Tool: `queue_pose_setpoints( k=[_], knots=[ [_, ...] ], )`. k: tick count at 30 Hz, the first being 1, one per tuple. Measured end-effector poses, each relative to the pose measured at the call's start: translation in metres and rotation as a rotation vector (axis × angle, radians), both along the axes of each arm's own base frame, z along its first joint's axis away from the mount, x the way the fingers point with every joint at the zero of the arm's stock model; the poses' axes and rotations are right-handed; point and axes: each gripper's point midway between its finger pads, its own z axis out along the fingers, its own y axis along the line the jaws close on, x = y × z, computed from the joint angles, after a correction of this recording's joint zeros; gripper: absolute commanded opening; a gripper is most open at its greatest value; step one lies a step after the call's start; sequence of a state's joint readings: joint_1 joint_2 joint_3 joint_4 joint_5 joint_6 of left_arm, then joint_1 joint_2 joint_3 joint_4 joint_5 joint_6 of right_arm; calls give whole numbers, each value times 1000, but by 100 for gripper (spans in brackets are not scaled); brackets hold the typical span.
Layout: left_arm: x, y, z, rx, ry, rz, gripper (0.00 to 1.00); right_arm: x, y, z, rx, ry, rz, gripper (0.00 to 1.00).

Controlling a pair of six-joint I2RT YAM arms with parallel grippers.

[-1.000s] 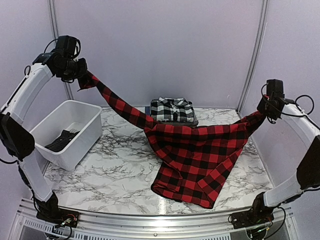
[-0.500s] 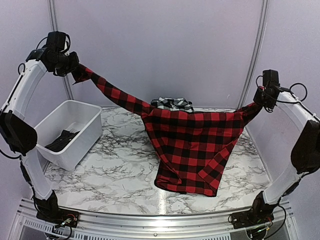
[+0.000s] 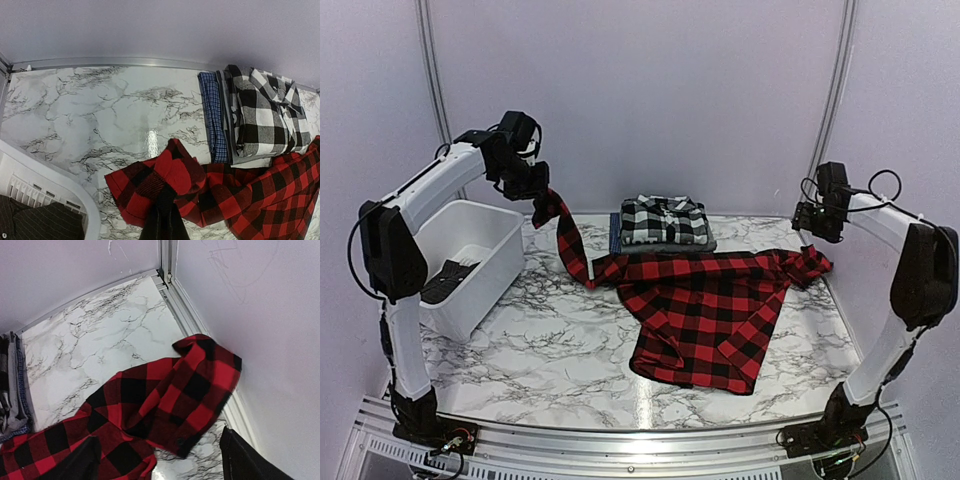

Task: Fold and stack the long sleeve shirts
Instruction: Flatten out the crumpled shirt at the center of the board.

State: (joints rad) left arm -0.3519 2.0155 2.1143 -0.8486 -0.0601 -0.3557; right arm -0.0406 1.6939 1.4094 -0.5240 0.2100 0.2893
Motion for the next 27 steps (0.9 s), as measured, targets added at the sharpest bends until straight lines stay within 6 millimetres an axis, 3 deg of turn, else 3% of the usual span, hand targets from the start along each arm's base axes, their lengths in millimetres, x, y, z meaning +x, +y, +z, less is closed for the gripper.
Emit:
queue_pose_setpoints(
  k=[3, 9, 14, 19, 23, 27],
  knots=[
    [-6, -13, -12, 8, 24, -26, 0, -9, 19, -1, -12, 8, 42, 99],
    [-9, -19, -23, 19, 38, -34, 0, -31, 73, 16, -48, -25, 153, 99],
    [-9, -17, -31, 32, 47, -27, 0, -55, 132, 24, -46, -53, 294, 96],
    [-14, -19, -44, 43, 74, -34, 1, -95, 192, 1, -3, -17, 458, 85],
    [-19, -22, -61, 55, 104, -43, 1, -130, 239, -28, 30, 42, 575, 71],
    [-27, -28, -75, 65, 132, -57, 1, -163, 281, -57, 60, 105, 682, 65]
  ],
)
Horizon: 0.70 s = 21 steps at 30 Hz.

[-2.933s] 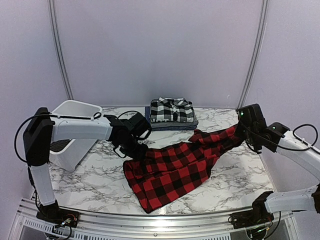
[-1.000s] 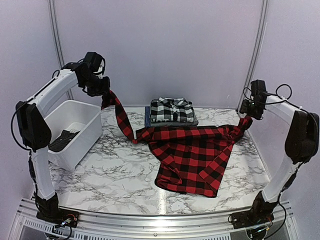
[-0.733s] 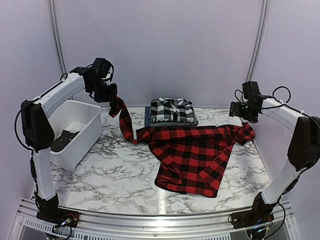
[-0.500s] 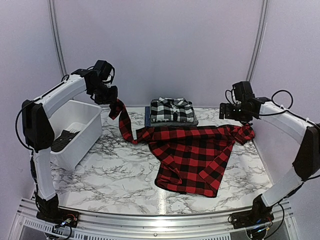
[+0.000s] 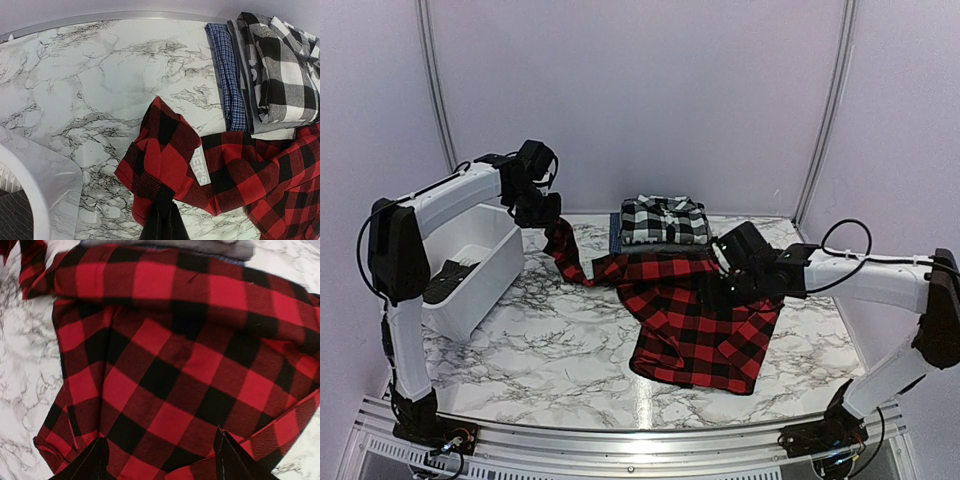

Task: Fold and stack the long sleeve shirts
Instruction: Flatten out the crumpled shirt at the center of the board.

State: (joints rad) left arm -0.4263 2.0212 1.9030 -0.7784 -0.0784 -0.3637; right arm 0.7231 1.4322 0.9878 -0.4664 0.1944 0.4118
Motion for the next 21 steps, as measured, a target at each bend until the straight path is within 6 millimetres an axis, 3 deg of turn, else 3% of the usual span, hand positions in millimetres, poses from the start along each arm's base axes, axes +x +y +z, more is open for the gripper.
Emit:
queue_pose_setpoints(
  k=[7, 14, 17, 21],
  knots=[
    [-6, -12, -8, 3, 7, -27, 2, -46, 51, -59, -29, 132, 128, 63],
    [-8, -15, -13, -3, 12, -34, 2, -75, 83, -94, -57, 205, 201, 58],
    [-7, -16, -12, -6, 8, -36, 2, -81, 85, -99, -58, 223, 201, 48],
    [-7, -17, -12, -11, 8, -39, 2, -81, 87, -99, -48, 227, 195, 24]
  ],
)
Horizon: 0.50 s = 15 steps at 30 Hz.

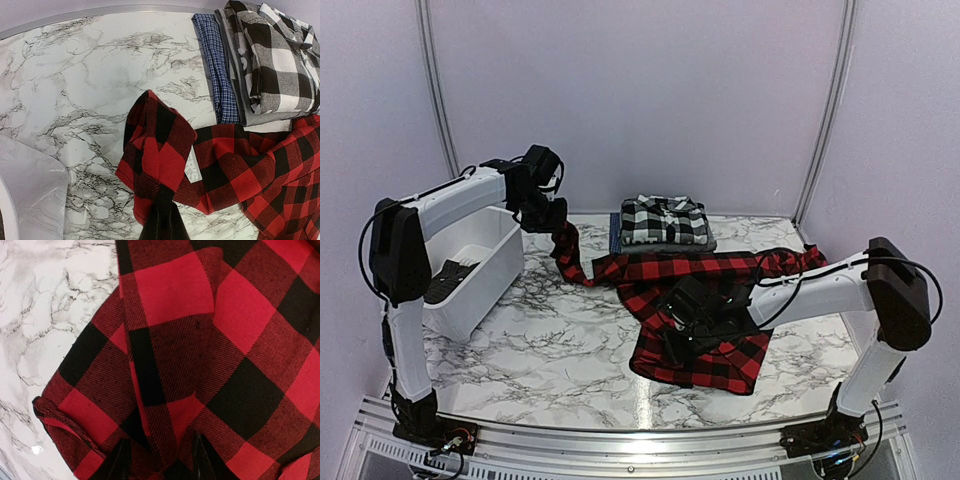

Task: Fold and stack the long sleeve shirts
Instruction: Flatten out the crumpled shirt at the center of the board.

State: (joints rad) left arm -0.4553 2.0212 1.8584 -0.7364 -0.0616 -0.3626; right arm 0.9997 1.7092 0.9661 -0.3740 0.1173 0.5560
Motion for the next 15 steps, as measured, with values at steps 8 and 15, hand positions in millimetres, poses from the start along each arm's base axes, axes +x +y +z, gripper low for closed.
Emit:
queue_pose_setpoints(
  k=[8, 15],
  knots=[
    [1, -1, 1, 1, -4, -7, 4, -19, 19, 10, 6, 23, 95, 0],
    [1, -1, 1, 1, -8, -10, 5, -43, 92, 80, 201, 45, 341, 0]
  ],
)
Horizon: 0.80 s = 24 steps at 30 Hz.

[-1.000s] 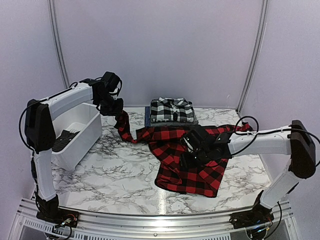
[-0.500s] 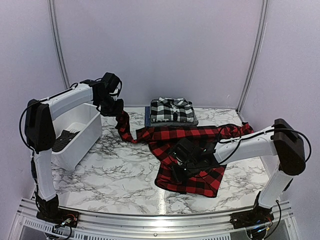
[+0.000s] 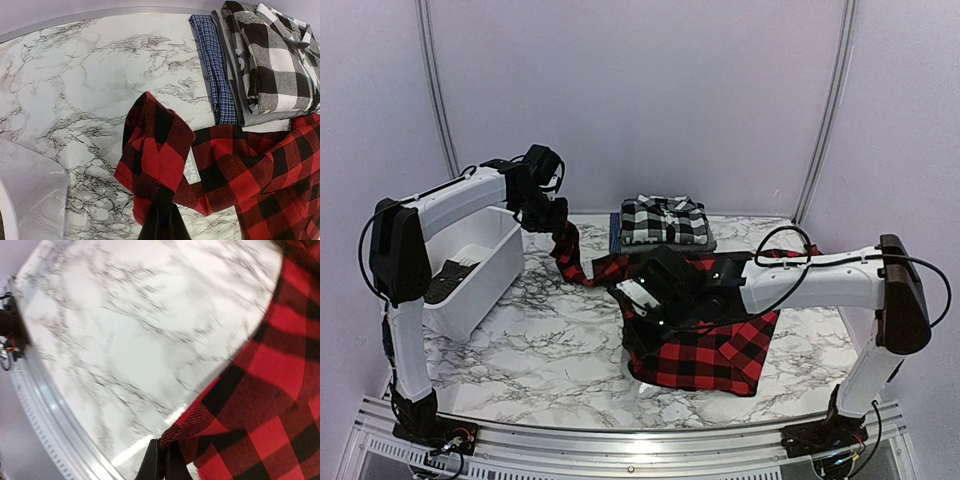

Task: Fold and stack the long sleeve shirts
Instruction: Flatten out the crumpled shirt at the center of the board.

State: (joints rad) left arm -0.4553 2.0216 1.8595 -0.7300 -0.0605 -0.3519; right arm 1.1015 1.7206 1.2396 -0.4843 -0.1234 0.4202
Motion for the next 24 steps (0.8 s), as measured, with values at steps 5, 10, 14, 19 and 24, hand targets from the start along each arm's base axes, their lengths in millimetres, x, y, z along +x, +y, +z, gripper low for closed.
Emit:
queue_pose_setpoints(
  k=[5, 10, 14, 19, 24],
  knots=[
    [0, 0, 0, 2, -2, -3, 11, -28, 63, 43, 151, 41, 199, 0],
    [-1, 3, 0, 19, -7, -11, 24, -56, 93, 33, 183, 139, 335, 21],
    [-4, 6, 0, 33, -7, -12, 49, -59, 99, 16, 152, 164, 349, 52],
    [-13, 13, 7, 44, -16, -12, 73, -49, 81, 15, 108, 111, 281, 63],
    [-23, 17, 25, 35, -45, -16, 77, -32, 28, 21, 52, 38, 112, 59]
  ],
)
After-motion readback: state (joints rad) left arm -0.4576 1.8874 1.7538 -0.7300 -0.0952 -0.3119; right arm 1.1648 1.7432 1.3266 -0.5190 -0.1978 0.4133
